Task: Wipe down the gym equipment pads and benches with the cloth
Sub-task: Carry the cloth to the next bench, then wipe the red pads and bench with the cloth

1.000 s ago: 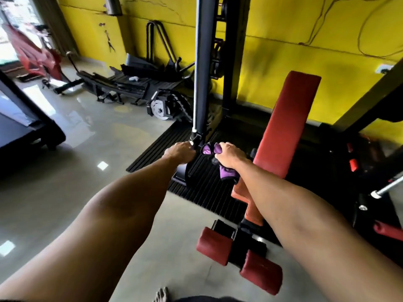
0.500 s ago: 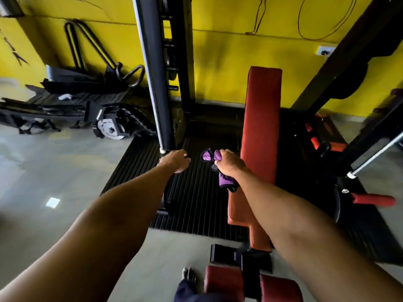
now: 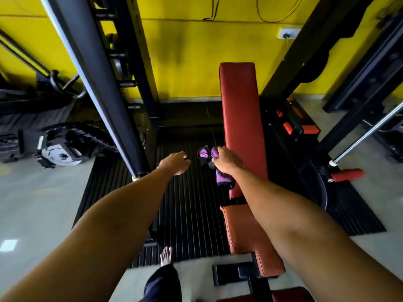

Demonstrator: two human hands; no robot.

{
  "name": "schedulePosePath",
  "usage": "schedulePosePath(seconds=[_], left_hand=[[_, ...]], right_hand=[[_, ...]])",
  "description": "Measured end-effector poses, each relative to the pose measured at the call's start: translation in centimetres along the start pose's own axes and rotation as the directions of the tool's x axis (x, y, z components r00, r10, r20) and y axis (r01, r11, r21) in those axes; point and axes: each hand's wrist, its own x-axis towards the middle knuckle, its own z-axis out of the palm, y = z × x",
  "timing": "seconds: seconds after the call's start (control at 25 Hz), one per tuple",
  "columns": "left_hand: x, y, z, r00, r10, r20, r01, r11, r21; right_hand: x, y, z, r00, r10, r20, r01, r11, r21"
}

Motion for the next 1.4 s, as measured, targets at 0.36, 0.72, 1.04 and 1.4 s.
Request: schedulePosePath(seconds=[0.36,0.72,1.04,1.4], left_hand=[[18.5,3.0,-6.9,0.978,0.172,0.115,-0.179,0.982,0.054],[34.1,9.6,-10.8,0.946,0.28,0.16,-0.296,0.951,0.086],[46.7,18.5,-15.7,0.944,0.313,0.103,-0.32,0.946,0.058],[55.1,24.3,-18.6,0.955,0.296,-0.011,-0.294,0.943,-0.158]], right_hand=[[13.5,-0.4,-3.0,0.97,0.219,-0.108,-0.206,0.971,0.12],[28.0,2.9,-7.2,0.924,0.341,-0.17,-0.294,0.922,0.253],[42.2,5.9,-13.1,0.91,0.313,-0.273,-0.214,0.916,0.34],[53.7,9.1,-14.7,0.878,0.312,-0.364,-0.177,0.916,0.36]])
